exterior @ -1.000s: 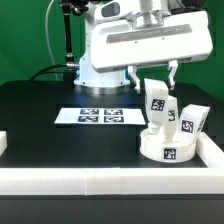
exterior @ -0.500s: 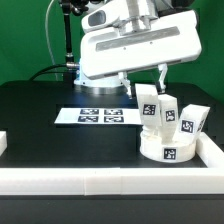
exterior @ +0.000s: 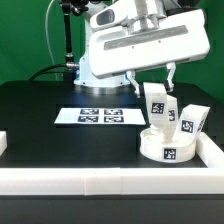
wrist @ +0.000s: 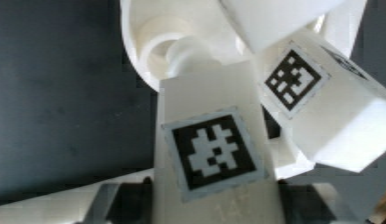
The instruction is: Assemble stool
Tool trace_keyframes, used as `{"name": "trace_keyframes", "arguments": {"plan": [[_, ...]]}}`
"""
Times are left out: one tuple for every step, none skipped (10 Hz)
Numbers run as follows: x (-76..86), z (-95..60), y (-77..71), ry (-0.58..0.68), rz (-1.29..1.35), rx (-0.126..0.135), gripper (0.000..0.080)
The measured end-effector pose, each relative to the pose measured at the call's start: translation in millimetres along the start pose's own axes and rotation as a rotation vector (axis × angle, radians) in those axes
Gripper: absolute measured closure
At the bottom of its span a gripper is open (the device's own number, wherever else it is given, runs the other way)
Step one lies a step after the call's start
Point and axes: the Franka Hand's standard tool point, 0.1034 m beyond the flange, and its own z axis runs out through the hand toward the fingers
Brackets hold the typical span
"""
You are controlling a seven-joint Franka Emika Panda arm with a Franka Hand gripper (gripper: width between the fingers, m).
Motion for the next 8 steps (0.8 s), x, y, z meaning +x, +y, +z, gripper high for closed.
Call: {"name": "trace_keyframes", "arguments": {"plan": [[3.5, 1.2, -0.5, 0.003, -0.007, 0.003, 0.0475], [8.7, 2.5, -0.4, 0.010, -0.013, 0.005, 0.0475], [11.5, 3.4, 0.9, 0.012, -0.014, 0.006, 0.0475], [11.6, 3.7, 2.2, 0.012, -0.013, 0.005, 0.0475], [10.7, 3.9, 2.5, 0.011, -0.013, 0.005, 0.0475], [9.2, 4.0, 2.9, 0.009, -0.008, 0.004, 0.0475], [8.9, 4.2, 2.9, 0.008, -0.008, 0.004, 0.0475], [8.8, 4.3, 2.9, 0.008, -0.008, 0.004, 0.0475]]}}
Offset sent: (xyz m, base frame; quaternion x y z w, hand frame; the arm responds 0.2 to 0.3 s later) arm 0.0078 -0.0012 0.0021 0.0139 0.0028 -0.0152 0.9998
